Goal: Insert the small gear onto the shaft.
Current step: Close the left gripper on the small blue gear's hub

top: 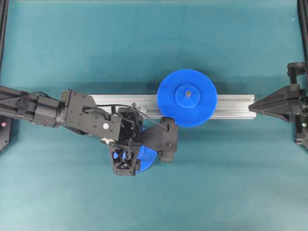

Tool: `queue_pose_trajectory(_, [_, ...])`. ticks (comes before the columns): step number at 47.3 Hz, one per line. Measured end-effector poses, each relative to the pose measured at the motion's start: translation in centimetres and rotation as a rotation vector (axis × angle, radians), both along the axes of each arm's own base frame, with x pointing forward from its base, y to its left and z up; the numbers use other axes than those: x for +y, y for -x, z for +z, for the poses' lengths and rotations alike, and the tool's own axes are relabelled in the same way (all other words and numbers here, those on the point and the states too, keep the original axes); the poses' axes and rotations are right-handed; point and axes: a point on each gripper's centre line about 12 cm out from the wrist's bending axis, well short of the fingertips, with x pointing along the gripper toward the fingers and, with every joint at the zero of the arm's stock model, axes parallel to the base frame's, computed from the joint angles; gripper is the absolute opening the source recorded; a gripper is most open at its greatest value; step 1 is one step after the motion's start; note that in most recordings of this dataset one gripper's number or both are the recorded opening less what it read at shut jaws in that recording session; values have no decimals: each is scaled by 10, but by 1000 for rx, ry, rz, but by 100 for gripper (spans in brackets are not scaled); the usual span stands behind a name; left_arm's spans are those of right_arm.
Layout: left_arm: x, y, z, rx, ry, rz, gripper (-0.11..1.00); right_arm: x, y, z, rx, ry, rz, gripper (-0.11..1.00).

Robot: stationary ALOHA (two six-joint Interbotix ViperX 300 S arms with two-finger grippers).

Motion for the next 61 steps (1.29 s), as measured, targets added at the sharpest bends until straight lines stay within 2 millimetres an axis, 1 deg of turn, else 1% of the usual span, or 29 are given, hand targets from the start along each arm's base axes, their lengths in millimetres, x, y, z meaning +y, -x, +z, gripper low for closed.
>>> queue_pose_trajectory(3, [-1,0,0,-1,2,4,83,0,0,0,0,0,0,0])
queue_pose_trajectory(7, [-2,0,1,-3,3,4,70,0,0,0,0,0,0,0])
queue_pose_trajectory(8, [-3,0,1,-3,2,1,69,0,0,0,-2,0,0,0])
queue_pose_trajectory(45, [-2,-4,5,-9,0,-9,69,0,0,-1,2,0,0,0])
queue_pose_trajectory(52, [-2,-6,8,-8,-5,-28,69,0,0,-1,3,0,0,0])
queue_pose_trajectory(61, [-1,-8,18,17,-15,-46,69,0,0,-1,3,0,0,0])
